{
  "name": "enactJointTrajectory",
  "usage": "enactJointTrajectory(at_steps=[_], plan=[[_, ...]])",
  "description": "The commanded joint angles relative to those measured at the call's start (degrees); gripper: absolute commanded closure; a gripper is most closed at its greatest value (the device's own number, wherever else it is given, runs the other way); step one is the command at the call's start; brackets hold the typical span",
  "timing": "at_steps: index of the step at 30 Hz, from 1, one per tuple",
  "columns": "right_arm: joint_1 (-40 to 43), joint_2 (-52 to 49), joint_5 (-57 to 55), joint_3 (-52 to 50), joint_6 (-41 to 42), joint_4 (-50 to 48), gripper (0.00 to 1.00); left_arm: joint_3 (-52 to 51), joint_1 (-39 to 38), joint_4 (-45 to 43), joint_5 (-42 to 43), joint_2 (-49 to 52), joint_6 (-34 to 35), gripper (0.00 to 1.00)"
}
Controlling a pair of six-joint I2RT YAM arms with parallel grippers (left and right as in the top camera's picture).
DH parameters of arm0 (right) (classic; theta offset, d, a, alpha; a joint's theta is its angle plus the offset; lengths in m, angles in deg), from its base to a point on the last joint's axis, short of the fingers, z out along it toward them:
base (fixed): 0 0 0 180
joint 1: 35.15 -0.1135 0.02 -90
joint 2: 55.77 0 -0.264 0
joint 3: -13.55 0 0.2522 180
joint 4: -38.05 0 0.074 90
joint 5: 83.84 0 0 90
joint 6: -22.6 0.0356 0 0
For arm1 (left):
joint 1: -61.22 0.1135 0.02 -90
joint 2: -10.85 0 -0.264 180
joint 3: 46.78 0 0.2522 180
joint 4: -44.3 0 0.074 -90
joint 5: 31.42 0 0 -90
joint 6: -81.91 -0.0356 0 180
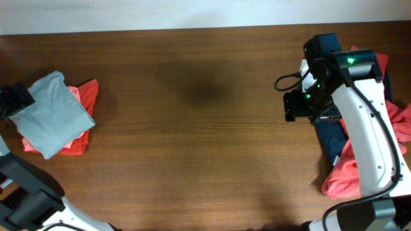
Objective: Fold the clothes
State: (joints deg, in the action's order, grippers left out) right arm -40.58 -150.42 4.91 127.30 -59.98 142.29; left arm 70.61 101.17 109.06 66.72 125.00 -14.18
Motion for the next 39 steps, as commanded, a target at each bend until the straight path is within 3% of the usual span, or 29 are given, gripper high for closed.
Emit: enactJointTrajectory(at_steps=[1, 5, 8, 17, 20, 24, 28, 33, 36, 39], plan=[[0.3, 1.4, -0.9, 0.6, -0.1, -0.7, 0.20, 1.3, -0.2, 0.9, 4.0, 0.4, 0.8, 0.01], [0.3, 1.4, -0.7, 0.6, -0.1, -3.1, 0.12, 1.3, -2.9, 2.5, 4.8, -0.8, 0.4, 0.01], [0.3, 1.4, -0.1, 0.6, -0.1, -6.5, 0.01, 1.3, -7.5, 2.9, 4.5, -2.5, -0.2, 0.01], [0.3, 0.6, 2.1, 0.6, -2.8, -23.6, 0.01, 1.3, -29.5, 5.4, 1.5, -5.2, -0.9, 0.01], [0.3, 0.4, 2.1, 0.6, -2.7, -27.1, 0.01, 1.3, -33.7, 5.4, 1.5, -5.2, -0.9, 0.01], [0.3, 0.6, 2.1, 0.6, -2.8, -25.5, 0.01, 1.3, -37.2, 6.8, 0.9, -5.2, -0.9, 0.01], [0.3, 1.9, 1.9, 0.6, -2.5, -20.5, 0.01, 1.3, -38.9, 14.0, 2.0, -6.7, -2.7, 0.01], [0.2, 10.7, 0.4, -3.8, 1.9, -20.9, 0.01, 1.0, -40.2, 17.7, 2.6, -13.8, -3.9, 0.01], [0.2, 22.9, 0.4, -15.9, 2.1, -26.3, 0.02, -3.9, -42.5, 16.3, 2.1, -22.1, -5.2, 0.01], [0.2, 36.8, 0.4, -30.0, 2.1, -32.4, 0.01, -15.4, -44.3, 10.1, 0.1, -33.5, -5.2, 0.01]])
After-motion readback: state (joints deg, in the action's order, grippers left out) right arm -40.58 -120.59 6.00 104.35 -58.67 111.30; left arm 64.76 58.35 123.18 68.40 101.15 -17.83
